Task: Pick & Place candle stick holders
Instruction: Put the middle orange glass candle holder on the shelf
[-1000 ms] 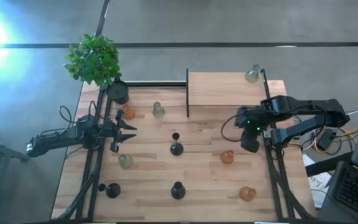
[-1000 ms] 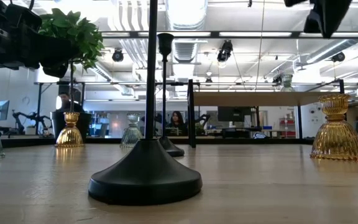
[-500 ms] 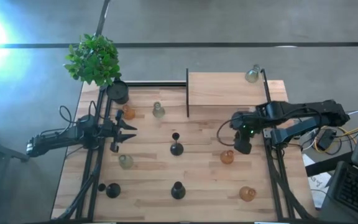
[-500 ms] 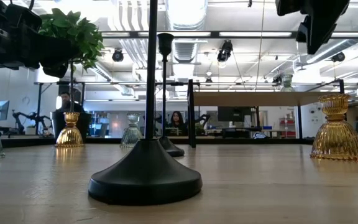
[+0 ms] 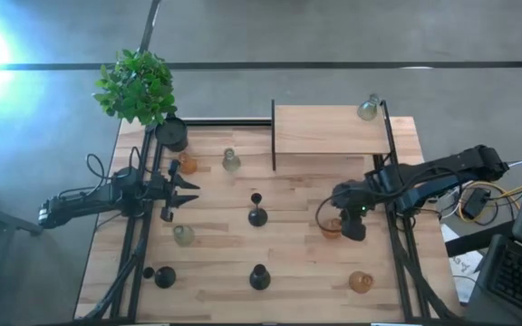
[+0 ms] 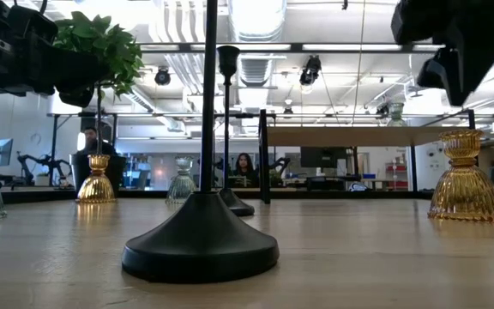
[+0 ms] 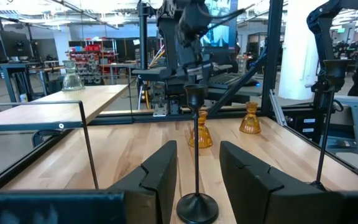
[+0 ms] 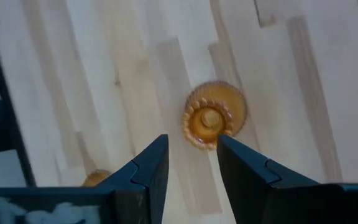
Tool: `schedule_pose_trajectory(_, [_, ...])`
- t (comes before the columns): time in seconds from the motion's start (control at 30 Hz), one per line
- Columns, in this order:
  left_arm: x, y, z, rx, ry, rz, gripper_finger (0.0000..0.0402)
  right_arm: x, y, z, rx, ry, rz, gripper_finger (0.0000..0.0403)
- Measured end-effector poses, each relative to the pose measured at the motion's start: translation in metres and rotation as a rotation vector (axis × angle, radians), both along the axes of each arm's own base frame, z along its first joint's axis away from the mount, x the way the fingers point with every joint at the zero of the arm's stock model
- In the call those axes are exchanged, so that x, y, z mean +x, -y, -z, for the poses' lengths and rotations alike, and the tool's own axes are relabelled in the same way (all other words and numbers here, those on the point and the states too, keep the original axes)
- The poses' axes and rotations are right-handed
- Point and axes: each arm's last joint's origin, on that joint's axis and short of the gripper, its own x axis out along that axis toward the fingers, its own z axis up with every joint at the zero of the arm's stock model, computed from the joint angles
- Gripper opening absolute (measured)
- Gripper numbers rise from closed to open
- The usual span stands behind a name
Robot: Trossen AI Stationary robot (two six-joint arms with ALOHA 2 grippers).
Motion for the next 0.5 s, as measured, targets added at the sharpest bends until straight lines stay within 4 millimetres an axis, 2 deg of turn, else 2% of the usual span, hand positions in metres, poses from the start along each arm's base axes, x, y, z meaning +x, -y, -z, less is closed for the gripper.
schedule_pose_trajectory(0.23, [0.000, 0.000, 0.000, 0.000, 0.000, 0.000, 0.0126, 0.002, 0.001, 0.023, -0.006, -0.062, 0.033, 0.0116])
schedule_pose_trajectory(0.5, [0.000, 0.000, 0.000, 0.000, 0.000, 0.000, 0.0126, 0.016, -0.001, 0.042, -0.040, -0.095, 0.048, 0.0108])
